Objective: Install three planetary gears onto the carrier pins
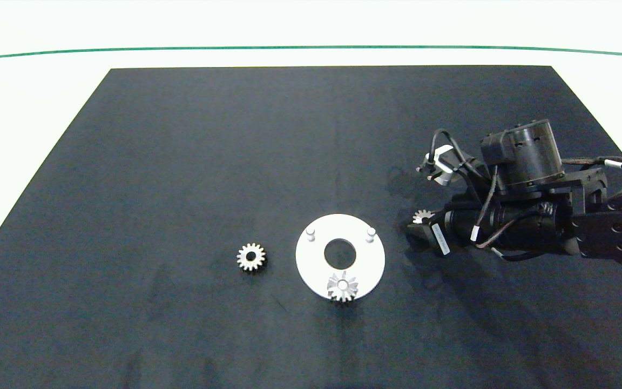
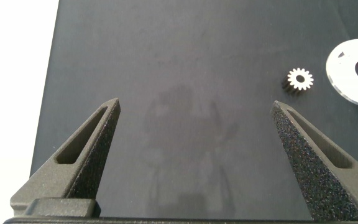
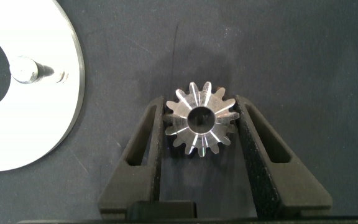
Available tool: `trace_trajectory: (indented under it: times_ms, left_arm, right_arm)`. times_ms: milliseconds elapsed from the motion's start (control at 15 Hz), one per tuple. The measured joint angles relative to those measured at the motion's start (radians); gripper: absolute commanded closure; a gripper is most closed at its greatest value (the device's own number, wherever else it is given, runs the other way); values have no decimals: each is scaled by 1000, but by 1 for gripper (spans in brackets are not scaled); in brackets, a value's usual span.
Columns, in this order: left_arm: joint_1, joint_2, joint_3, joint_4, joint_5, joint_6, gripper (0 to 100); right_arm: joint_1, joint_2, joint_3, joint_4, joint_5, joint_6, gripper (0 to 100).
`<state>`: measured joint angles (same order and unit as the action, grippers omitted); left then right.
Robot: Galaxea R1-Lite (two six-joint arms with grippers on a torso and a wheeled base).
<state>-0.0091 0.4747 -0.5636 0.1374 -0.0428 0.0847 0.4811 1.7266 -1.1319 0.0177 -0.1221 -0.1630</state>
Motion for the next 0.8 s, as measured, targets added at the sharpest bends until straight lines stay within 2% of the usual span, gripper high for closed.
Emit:
trace_trajectory:
  times_ms: [400,600,800]
  left_arm:
    - [0,0,-1,0,0,0,0]
    - [0,0,-4,0,0,0,0]
    - [0,0,-5,0,-1,0,0]
  right_arm:
    - [-1,0,1,2,0,-3,95]
    - [0,-1,1,3,0,-3,96]
    - [0,-12,-7,8,0,-16,96]
